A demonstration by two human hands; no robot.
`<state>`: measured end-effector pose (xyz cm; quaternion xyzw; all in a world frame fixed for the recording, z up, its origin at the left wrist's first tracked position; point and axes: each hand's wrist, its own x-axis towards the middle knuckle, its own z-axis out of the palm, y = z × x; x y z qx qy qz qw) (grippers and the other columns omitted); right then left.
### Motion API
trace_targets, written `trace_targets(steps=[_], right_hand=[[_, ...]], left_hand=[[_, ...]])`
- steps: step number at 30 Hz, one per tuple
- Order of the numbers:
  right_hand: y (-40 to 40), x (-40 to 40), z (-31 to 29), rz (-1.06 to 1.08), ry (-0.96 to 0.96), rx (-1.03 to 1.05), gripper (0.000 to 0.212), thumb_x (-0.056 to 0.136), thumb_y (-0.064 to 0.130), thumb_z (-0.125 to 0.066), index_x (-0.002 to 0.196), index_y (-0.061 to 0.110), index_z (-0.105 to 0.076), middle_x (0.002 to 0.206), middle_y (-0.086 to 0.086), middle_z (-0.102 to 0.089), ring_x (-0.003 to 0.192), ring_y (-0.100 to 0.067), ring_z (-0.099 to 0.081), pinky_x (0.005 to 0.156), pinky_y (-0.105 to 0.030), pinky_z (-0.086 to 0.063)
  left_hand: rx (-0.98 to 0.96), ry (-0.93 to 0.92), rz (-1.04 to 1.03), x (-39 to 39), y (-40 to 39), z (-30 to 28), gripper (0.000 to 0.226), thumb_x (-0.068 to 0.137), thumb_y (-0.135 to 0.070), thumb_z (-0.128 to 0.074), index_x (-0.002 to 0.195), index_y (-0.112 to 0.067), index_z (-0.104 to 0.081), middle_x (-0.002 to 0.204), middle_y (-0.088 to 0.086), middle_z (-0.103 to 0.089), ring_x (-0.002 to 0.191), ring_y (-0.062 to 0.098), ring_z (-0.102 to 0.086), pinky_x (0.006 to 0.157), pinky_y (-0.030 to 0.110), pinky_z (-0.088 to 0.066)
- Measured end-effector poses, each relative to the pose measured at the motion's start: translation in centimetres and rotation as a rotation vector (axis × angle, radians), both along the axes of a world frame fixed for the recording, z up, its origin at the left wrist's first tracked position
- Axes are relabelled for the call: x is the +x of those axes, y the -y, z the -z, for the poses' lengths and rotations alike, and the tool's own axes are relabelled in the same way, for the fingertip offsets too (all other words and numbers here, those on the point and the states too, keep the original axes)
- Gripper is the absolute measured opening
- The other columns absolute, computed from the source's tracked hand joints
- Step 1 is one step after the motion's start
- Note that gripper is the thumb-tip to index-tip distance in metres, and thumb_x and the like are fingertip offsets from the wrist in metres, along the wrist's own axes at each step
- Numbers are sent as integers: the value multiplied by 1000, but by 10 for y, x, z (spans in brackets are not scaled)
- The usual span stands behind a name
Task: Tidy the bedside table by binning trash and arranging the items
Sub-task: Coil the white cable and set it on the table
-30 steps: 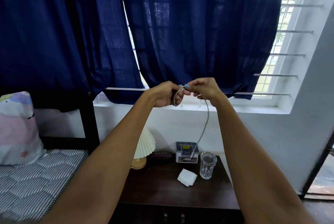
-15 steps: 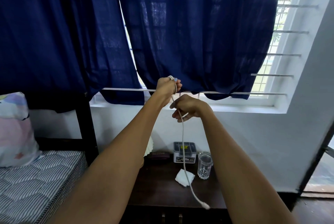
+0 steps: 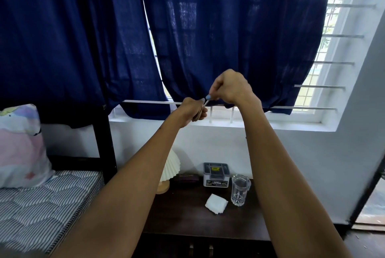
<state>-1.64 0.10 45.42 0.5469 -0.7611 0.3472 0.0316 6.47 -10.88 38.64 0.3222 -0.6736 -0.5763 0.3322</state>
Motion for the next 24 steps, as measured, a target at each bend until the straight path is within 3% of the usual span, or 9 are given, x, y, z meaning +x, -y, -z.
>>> trace_targets(steps=[7, 11, 13, 15, 19, 22, 24], right_hand=[[9, -27, 21, -119, 180, -323, 4, 77, 16, -75, 80, 15, -72, 86, 1, -71, 83, -11, -64, 79, -24, -51], [10, -35, 45, -172, 636, -419, 8, 78, 19, -75, 76, 12, -71, 68, 5, -68, 61, -4, -59, 60, -17, -47], [10, -35, 59, -144, 819, -393, 10, 81, 25, -72, 73, 20, -69, 62, 9, -63, 55, -5, -49, 50, -17, -36], [10, -32, 70, -123, 946, -369, 10, 84, 29, -69, 76, 24, -68, 68, 8, -62, 56, -8, -41, 50, -19, -31], [14, -21, 82, -114, 1143, -325, 17, 90, 15, -57, 81, 26, -66, 73, 4, -65, 54, -8, -40, 44, -16, -31], [19, -10, 81, -120, 1149, -180, 24, 93, 5, -44, 95, 20, -63, 72, -1, -62, 52, -9, -43, 41, -15, -36], [19, -3, 76, -118, 1027, -11, 20, 95, 4, -40, 100, 11, -58, 73, -7, -63, 51, -11, -45, 40, -16, -39]], left_hand=[[171, -85, 158, 0, -18, -16, 59, 102, -34, -23, 86, 4, -65, 59, 4, -54, 54, 14, -48, 58, 25, -45], [205, -107, 297, -1, -22, -25, 48, 97, -20, -26, 85, 4, -66, 51, 0, -50, 50, 11, -42, 47, 19, -41], [220, -117, 373, -2, -22, -25, 55, 95, -20, -26, 71, 0, -71, 49, -1, -48, 46, 8, -42, 46, 18, -41], [247, -148, 385, -5, -22, -21, 60, 96, -21, -30, 56, -7, -72, 47, -2, -50, 46, 8, -42, 46, 18, -43], [322, -321, 318, -12, -19, -16, 35, 97, -15, -33, 86, 2, -61, 59, 4, -54, 52, 11, -48, 53, 22, -47], [324, -456, 181, -17, -14, -17, 33, 97, -12, -33, 82, 5, -57, 61, 7, -54, 61, 16, -50, 62, 25, -48], [290, -497, 78, -19, -9, -19, 32, 97, -9, -35, 74, -1, -55, 67, 8, -55, 62, 15, -53, 67, 25, -50]])
